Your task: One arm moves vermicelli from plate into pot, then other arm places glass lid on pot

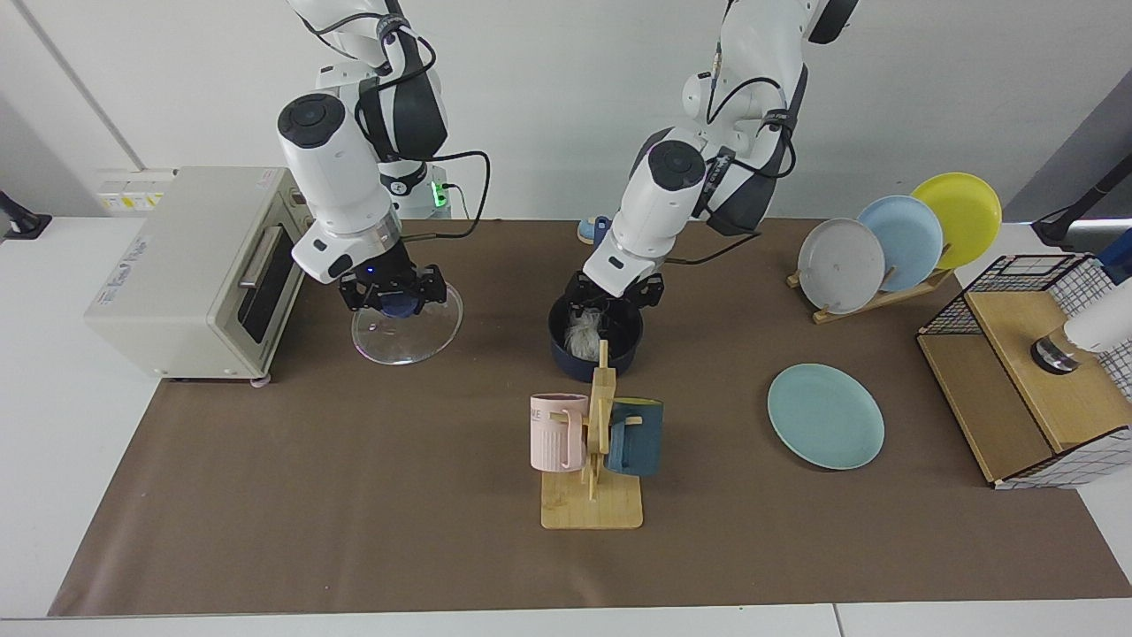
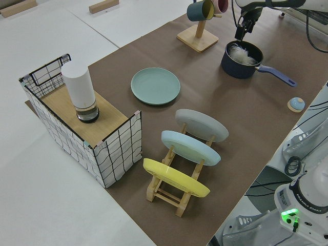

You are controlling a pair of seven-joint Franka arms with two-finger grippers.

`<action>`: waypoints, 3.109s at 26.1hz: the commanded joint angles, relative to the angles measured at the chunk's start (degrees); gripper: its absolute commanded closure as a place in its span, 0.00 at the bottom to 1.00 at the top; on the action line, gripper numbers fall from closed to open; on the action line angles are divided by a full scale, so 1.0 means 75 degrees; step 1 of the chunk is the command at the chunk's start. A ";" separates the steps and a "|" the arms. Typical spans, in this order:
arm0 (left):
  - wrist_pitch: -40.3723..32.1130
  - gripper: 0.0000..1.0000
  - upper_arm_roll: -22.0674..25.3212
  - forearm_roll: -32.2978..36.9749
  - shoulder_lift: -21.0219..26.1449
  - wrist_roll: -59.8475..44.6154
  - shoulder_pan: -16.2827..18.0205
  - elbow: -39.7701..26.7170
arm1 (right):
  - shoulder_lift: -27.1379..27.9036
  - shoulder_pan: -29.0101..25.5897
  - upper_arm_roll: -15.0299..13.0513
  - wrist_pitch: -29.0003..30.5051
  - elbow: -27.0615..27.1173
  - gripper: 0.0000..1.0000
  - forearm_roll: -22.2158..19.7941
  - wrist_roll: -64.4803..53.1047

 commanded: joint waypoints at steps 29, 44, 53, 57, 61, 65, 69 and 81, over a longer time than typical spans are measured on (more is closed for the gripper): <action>-0.2784 0.00 0.3683 0.0083 -0.1885 0.3931 0.0620 0.0937 | 0.2088 0.1330 0.2247 0.1397 0.1041 1.00 -0.2258 0.7923; -0.2831 0.00 0.3730 0.0060 -0.1978 0.3920 0.0537 0.0832 | 0.3097 0.1987 0.2235 0.0658 0.2554 1.00 -0.2375 0.9002; -0.2889 0.00 0.3753 0.0060 -0.1978 0.3908 0.0537 0.0832 | 0.3086 0.1928 0.2294 0.0412 0.2519 1.00 -0.2211 0.8978; -0.2971 0.00 0.3753 0.0071 -0.1978 0.3850 0.0537 0.0843 | 0.3085 0.1882 0.2294 0.0283 0.2483 1.00 -0.2141 0.8955; -0.2995 0.00 0.3753 0.0071 -0.1978 0.3873 0.0537 0.0843 | 0.3086 0.1846 0.2387 0.0212 0.2472 1.00 -0.2117 0.8955; -0.2995 0.00 0.3753 0.0071 -0.1978 0.3826 0.0537 0.0855 | 0.3051 0.1846 0.2399 0.0224 0.2390 1.00 -0.1860 0.8955; -0.2983 0.00 0.3742 0.0071 -0.1978 0.3826 0.0537 0.0855 | 0.3039 0.1881 0.2411 0.0224 0.2378 1.00 -0.1848 0.8978; -0.2936 0.00 0.3742 0.0130 -0.1967 0.3826 0.0537 0.0925 | 0.2945 0.1835 0.2411 0.0318 0.2061 1.00 -0.1801 0.8955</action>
